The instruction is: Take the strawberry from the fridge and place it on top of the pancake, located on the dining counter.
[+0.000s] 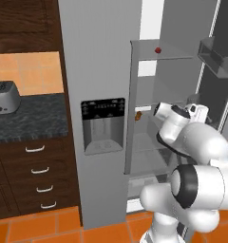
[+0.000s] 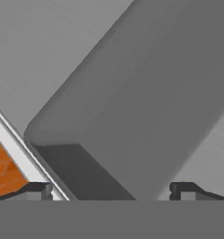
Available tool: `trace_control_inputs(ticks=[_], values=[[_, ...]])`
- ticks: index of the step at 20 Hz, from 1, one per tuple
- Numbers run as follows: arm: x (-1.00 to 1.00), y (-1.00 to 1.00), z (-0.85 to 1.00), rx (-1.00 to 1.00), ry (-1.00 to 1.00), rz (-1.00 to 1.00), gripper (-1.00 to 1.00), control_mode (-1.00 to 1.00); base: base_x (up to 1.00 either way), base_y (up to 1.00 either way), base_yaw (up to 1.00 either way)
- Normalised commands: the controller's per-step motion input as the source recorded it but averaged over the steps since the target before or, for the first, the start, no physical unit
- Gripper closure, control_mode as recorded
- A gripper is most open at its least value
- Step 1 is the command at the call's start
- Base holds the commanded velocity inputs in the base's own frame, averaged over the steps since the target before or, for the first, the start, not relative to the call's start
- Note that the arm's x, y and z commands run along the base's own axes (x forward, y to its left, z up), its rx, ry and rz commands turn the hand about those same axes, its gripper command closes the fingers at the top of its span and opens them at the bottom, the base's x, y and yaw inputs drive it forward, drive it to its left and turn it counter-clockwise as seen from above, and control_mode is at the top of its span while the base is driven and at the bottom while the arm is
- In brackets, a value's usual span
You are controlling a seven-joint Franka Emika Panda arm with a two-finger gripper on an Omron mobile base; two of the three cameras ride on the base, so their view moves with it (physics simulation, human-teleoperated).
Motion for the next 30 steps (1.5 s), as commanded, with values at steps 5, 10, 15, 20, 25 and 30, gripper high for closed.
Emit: trace_control_inputs(ticks=[5, 10, 15, 20, 25, 30], values=[[-0.02, -0.69, 0.0, 0.0, -0.01, 0.01, -1.0, -1.0, 0.0, 0.0, 0.0], [0.0, -0.55, 0.0, 0.0, 0.0, 0.0, -1.0, -1.0, 0.0, 0.0, 0.0], [0.02, -0.51, 0.0, 0.0, 0.06, 0.0, -1.0, -1.0, 0.0, 0.0, 0.0], [-0.05, -0.01, 0.0, 0.0, 0.0, 0.0, -1.0, -1.0, 0.0, 0.0, 0.0], [-0.2, 0.56, 0.18, 0.0, 0.0, 0.0, -1.0, -1.0, 0.0, 0.0, 0.0], [-0.32, 0.51, 0.16, 0.01, -0.1, 0.02, -1.0, -1.0, 0.0, 0.0, 0.0]])
